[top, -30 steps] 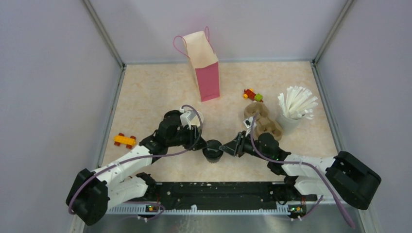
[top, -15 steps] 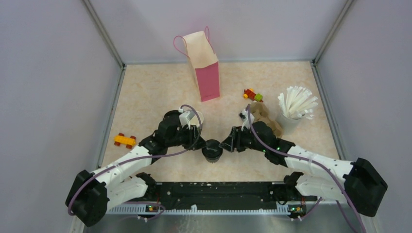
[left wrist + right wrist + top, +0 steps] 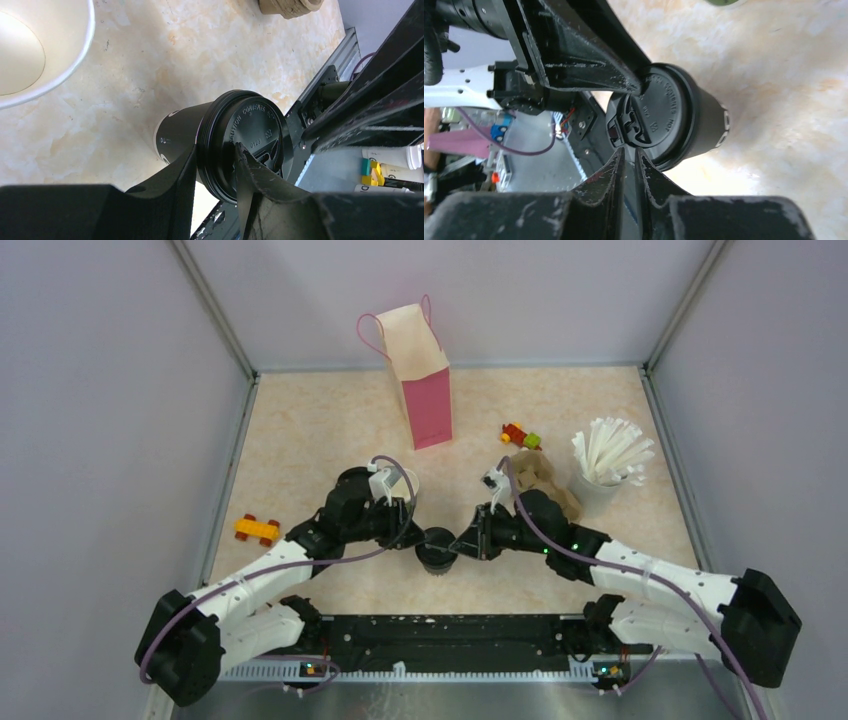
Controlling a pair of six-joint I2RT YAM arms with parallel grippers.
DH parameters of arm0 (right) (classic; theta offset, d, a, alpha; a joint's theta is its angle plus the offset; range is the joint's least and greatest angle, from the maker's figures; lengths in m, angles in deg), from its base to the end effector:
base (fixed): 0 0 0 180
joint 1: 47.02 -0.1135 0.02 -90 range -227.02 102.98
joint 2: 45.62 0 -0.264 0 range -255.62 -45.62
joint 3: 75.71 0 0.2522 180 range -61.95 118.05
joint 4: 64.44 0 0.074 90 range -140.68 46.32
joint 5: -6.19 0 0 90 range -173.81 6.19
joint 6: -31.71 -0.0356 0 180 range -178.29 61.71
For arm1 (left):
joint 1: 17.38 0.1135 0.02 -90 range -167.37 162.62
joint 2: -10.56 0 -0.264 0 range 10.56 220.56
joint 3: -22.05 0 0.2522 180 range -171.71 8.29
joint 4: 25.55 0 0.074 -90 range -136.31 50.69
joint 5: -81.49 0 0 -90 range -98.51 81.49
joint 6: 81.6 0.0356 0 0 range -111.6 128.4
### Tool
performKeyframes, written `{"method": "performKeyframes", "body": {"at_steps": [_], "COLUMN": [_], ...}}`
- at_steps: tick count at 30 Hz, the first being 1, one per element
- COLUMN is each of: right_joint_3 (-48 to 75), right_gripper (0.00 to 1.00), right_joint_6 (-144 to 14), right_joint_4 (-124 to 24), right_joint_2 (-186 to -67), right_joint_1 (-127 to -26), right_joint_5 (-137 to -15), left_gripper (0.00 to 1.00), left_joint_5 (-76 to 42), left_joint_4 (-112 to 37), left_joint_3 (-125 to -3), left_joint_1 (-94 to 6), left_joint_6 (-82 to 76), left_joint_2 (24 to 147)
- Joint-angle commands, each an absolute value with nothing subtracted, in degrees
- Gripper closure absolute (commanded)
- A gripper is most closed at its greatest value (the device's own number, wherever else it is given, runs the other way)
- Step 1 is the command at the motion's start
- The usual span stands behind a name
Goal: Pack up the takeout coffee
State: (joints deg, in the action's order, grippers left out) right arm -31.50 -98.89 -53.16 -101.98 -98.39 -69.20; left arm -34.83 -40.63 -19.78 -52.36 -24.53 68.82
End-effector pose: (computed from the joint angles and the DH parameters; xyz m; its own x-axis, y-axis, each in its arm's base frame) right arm 0.1302 0.1773 0.2371 -0.7744 0.0396 -0.6314 -0.5221 0.5235 0.6733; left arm 0.1657 -0.1352 0.2113 -0.8071 -0.0299 -0.5896 0.4585 0.5974 -0.6580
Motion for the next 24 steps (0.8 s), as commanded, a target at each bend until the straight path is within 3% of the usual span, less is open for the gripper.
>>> {"method": "performKeyframes", "body": {"at_steps": [1,12,24], "right_joint_3": [-29.77,-37.49,-49.37], "right_gripper": [0.89,0.9,0.9], "right_joint_6": [-100.59,-103.23,-106.11], "right_joint_4": [-63.5,-73.02,-74.85], "right_joint_2": [-106.52,-111.75,-114.99], "right_joint_1": [-100.14,-100.3,-100.3], "right_joint_5": [-62.61,-61.14,-71.52], "left_gripper": [0.63,0.64,0.65], "left_joint_5": [-30.28,-29.56,-28.35], "left_joint_4": [-48.1,-48.53,-48.54], "left_joint_3": [-17.56,-17.54,-17.06], "left_joint_1": [-52.58,-52.68,-52.7], "left_joint_6": [-22.48,-22.89,-22.51], "left_joint_2": [70.7,70.61,71.84]}}
